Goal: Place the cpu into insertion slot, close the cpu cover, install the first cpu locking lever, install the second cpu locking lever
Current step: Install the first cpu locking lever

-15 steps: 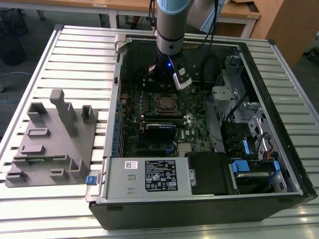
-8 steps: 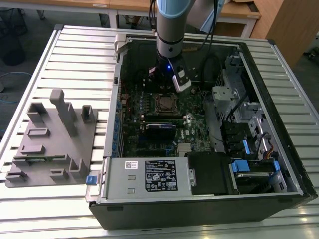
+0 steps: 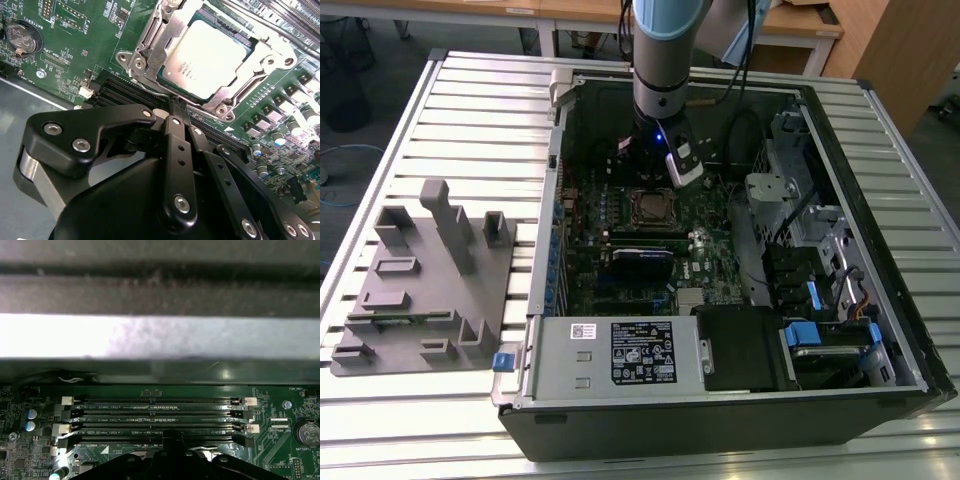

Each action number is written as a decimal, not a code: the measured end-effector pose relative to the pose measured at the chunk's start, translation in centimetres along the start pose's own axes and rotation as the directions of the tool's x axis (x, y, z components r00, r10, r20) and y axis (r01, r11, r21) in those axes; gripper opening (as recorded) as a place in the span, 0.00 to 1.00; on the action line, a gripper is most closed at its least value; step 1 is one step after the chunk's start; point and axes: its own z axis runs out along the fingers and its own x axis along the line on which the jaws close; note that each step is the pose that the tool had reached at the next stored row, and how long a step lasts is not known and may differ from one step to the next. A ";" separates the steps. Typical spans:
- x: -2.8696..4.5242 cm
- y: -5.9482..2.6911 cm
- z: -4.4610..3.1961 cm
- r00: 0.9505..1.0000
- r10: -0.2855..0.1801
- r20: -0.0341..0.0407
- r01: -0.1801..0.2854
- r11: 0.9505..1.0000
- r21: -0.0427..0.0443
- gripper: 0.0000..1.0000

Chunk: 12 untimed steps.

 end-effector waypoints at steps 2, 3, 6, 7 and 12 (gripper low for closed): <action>0.00 0.00 0.00 1.000 0.000 0.000 0.000 1.000 0.000 0.10; 0.00 0.00 0.00 1.000 0.000 0.000 0.000 1.000 0.000 0.10; 0.00 0.00 0.00 1.000 0.000 0.000 0.000 1.000 0.000 0.10; 0.00 0.00 0.00 1.000 0.000 0.000 0.000 1.000 0.000 0.10; 0.01 -0.01 -0.01 1.000 0.000 0.000 0.000 1.000 0.001 0.10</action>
